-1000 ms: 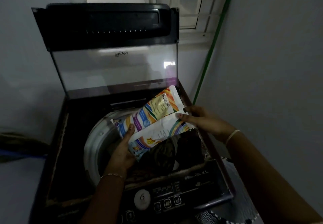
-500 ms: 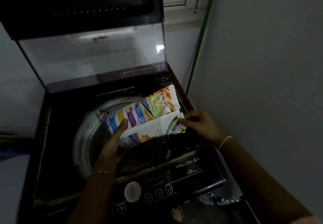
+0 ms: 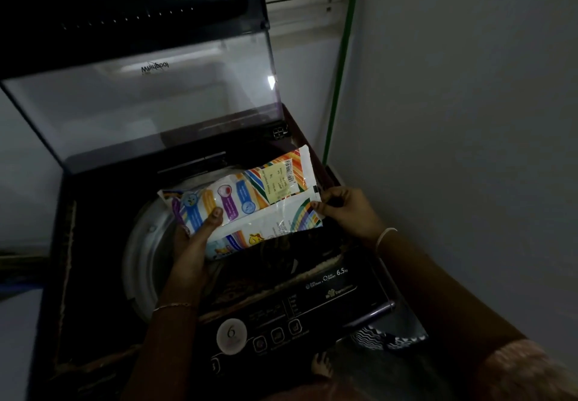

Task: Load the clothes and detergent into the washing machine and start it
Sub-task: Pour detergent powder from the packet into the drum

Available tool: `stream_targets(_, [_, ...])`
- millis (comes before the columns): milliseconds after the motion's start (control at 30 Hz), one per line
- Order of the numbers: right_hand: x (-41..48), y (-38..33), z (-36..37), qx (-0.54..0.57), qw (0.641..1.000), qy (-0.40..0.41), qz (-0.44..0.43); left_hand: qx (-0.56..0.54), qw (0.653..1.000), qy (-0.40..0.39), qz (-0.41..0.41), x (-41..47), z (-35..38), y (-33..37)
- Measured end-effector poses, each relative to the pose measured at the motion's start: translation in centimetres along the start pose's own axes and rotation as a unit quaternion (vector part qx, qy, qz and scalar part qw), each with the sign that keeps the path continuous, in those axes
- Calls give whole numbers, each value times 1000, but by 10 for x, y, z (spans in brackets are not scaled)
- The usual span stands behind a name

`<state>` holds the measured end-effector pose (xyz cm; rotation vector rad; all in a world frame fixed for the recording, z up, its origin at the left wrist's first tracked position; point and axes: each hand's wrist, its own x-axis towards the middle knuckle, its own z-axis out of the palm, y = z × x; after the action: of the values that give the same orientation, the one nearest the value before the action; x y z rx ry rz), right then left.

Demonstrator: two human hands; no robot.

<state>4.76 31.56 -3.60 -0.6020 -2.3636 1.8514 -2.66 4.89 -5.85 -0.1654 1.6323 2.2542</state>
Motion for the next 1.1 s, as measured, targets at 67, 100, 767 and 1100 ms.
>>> stream_targets(67, [1,3,1,-26,1000,9,-9,4,1000,9,12,-4,6,7])
stream_targets(100, [2,4,2,-38,999,12,-15,4,1000,14,16,-6,9,10])
stream_targets(767, [5,6,-4,62,998,7,5,46,997,14,58,5,22,36])
stream_targets(1100, [4,3,-6,82,997,-9,15,55,996,27,67,6,28,37])
